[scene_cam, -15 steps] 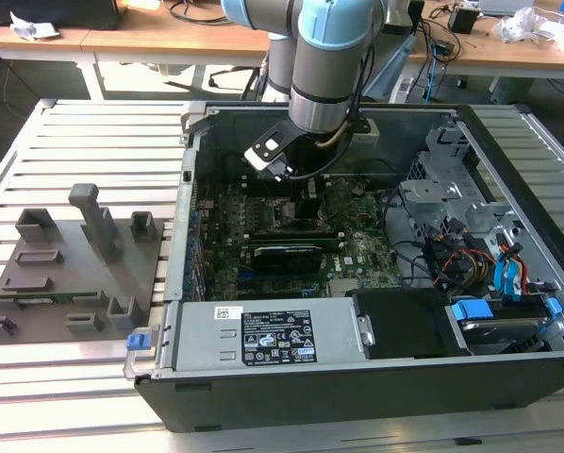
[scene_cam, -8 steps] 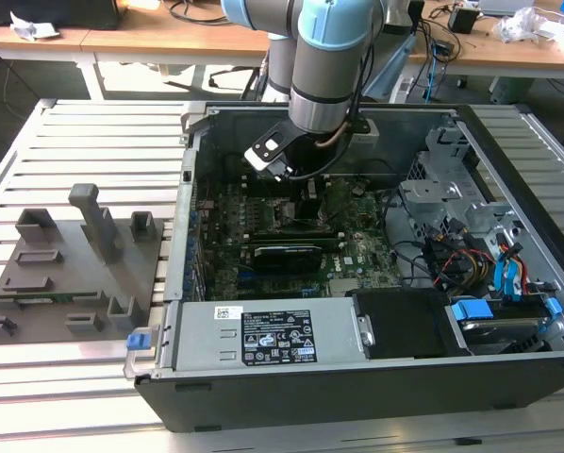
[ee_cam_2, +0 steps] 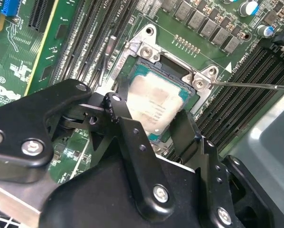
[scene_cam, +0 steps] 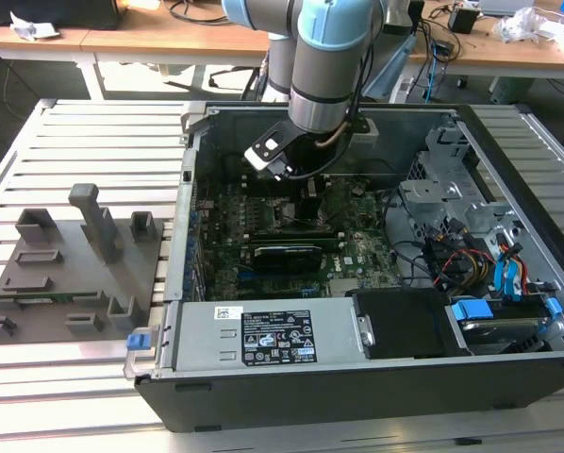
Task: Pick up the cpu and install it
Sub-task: 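Place the cpu into insertion slot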
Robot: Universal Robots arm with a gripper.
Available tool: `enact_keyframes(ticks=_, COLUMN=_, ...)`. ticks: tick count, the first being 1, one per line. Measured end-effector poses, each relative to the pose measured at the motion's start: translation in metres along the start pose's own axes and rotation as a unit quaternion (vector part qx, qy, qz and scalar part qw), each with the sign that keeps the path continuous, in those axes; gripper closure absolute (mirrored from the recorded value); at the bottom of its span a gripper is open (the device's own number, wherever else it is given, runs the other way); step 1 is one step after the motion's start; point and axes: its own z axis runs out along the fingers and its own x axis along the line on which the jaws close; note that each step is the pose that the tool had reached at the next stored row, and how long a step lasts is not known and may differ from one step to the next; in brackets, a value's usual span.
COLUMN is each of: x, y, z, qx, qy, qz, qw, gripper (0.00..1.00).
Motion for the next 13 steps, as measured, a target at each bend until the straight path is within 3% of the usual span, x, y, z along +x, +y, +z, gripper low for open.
enact_keyframes(ticks=5, x=0.0002, y=0.0, z=-0.0005, qx=0.0, qy=-0.0001, qz=0.0, qw=1.0, gripper=0.38)
enact_keyframes(ticks=7, x=-0.0001, y=-0.0002, z=-0.0042, qx=0.0001, qy=-0.0009, qz=0.0, qw=1.0, gripper=0.38)
enact_keyframes(ticks=9, x=-0.0004, y=-0.0007, z=-0.0128, qx=0.0001, qy=-0.0009, qz=0.0, qw=1.0, gripper=0.38)
enact_keyframes(ticks=12, x=-0.0005, y=-0.0008, z=-0.0148, qx=0.0, qy=-0.0009, qz=0.0, qw=1.0, gripper=0.4)
enact_keyframes(ticks=13, x=-0.0005, y=-0.0008, z=-0.0149, qx=0.0, qy=-0.0008, qz=0.0, qw=1.0, gripper=0.47)
